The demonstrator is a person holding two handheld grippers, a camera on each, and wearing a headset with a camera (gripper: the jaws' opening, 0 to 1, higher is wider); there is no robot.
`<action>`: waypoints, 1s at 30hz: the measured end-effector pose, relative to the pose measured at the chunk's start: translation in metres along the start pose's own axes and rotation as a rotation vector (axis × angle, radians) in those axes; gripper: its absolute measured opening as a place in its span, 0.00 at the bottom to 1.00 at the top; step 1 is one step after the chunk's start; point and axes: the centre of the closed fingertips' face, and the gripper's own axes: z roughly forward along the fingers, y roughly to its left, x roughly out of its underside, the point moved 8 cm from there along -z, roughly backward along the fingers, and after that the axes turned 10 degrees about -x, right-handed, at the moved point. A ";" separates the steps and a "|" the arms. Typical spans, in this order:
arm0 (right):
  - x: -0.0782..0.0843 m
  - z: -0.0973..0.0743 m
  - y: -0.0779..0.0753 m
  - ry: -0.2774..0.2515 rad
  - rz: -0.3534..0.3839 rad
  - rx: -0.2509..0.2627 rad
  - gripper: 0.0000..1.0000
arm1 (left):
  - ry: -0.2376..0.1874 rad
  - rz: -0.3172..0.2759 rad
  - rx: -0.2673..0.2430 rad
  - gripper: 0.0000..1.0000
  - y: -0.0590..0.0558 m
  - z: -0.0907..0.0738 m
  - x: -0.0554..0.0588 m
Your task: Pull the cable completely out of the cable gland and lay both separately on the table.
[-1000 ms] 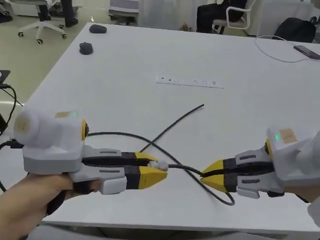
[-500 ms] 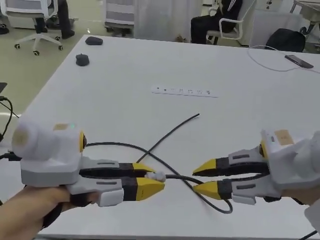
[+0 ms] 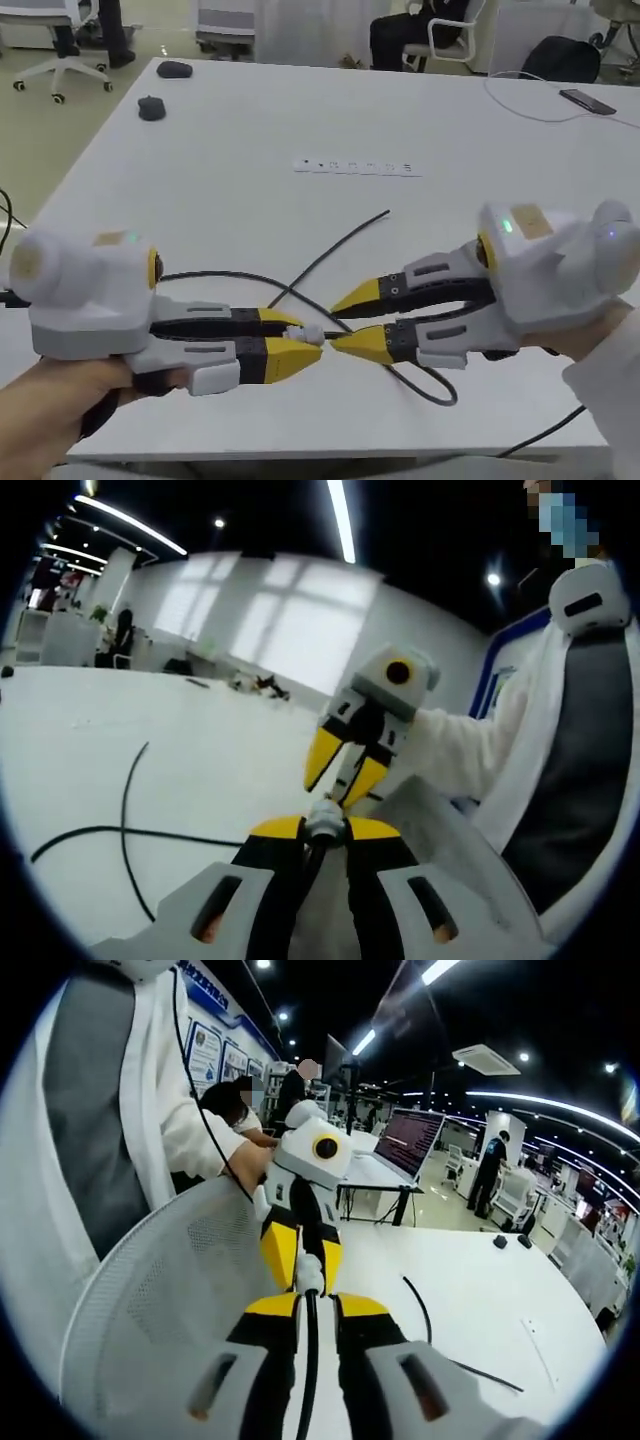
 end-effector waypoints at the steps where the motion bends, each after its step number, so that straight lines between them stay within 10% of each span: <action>1: 0.000 0.001 0.001 -0.003 0.000 -0.003 0.10 | 0.002 0.002 0.002 0.16 0.000 0.000 0.000; 30: 0.018 0.001 0.000 -0.030 0.056 0.012 0.02 | -0.009 0.043 -0.029 0.16 0.000 -0.001 -0.004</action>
